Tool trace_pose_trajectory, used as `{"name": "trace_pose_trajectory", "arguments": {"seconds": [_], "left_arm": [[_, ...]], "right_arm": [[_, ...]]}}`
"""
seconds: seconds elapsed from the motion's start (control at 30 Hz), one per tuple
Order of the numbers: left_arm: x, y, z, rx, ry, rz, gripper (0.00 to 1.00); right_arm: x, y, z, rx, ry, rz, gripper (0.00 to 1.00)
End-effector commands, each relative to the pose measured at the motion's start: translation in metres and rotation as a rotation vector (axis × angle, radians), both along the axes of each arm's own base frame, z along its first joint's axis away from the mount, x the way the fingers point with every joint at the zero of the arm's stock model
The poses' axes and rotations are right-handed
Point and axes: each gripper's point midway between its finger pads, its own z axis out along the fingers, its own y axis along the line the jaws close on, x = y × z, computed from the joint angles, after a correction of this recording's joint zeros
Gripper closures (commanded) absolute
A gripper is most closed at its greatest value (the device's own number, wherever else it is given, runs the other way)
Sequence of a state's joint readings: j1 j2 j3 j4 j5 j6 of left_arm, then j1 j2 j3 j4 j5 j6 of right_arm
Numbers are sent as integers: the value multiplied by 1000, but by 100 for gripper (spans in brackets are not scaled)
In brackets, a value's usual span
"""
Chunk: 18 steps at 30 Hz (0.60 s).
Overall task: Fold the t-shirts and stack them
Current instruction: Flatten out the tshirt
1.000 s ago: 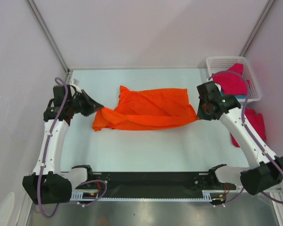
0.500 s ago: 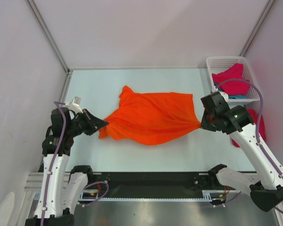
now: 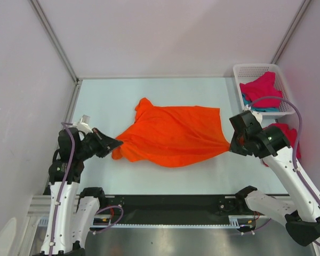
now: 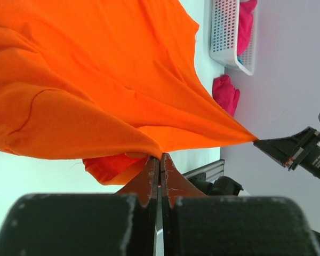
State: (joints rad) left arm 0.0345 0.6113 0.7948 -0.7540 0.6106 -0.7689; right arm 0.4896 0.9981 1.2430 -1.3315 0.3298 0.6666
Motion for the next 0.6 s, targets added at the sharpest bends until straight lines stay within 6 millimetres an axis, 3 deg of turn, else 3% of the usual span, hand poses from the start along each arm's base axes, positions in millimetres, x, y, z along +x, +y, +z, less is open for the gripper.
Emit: {"name": "trace_pose_trajectory", "arguments": {"seconds": [0.0, 0.1, 0.13, 0.2, 0.23, 0.3, 0.33, 0.43, 0.47, 0.57], "left_arm": [[20, 2, -2, -33, -10, 44, 100], [45, 6, -13, -4, -2, 43, 100], [57, 6, -28, -2, 59, 35, 100], [77, 8, -35, 15, 53, 29, 100], [89, 10, -51, 11, 110, 36, 99], [105, 10, -62, -2, 130, 24, 99], [115, 12, -77, -1, 179, 26, 99], [132, 15, -94, -10, 217, 25, 99], [136, 16, -108, -10, 259, 26, 99], [147, 23, -117, -14, 282, 38, 99]], "right_arm": [[-1, -5, -4, -10, -9, -37, 100], [23, -3, -13, -16, -19, -41, 100], [37, 0, -14, -7, -47, -24, 100], [56, -3, -31, 10, -4, -45, 99], [67, -3, -33, 20, -13, -51, 99], [83, -6, -49, 10, 27, -64, 99], [93, -5, -54, 12, 23, -64, 99], [114, -8, -71, -2, 54, -80, 99], [120, -8, -74, -10, 59, -81, 99], [135, -11, -85, -37, 85, -95, 99]]}}
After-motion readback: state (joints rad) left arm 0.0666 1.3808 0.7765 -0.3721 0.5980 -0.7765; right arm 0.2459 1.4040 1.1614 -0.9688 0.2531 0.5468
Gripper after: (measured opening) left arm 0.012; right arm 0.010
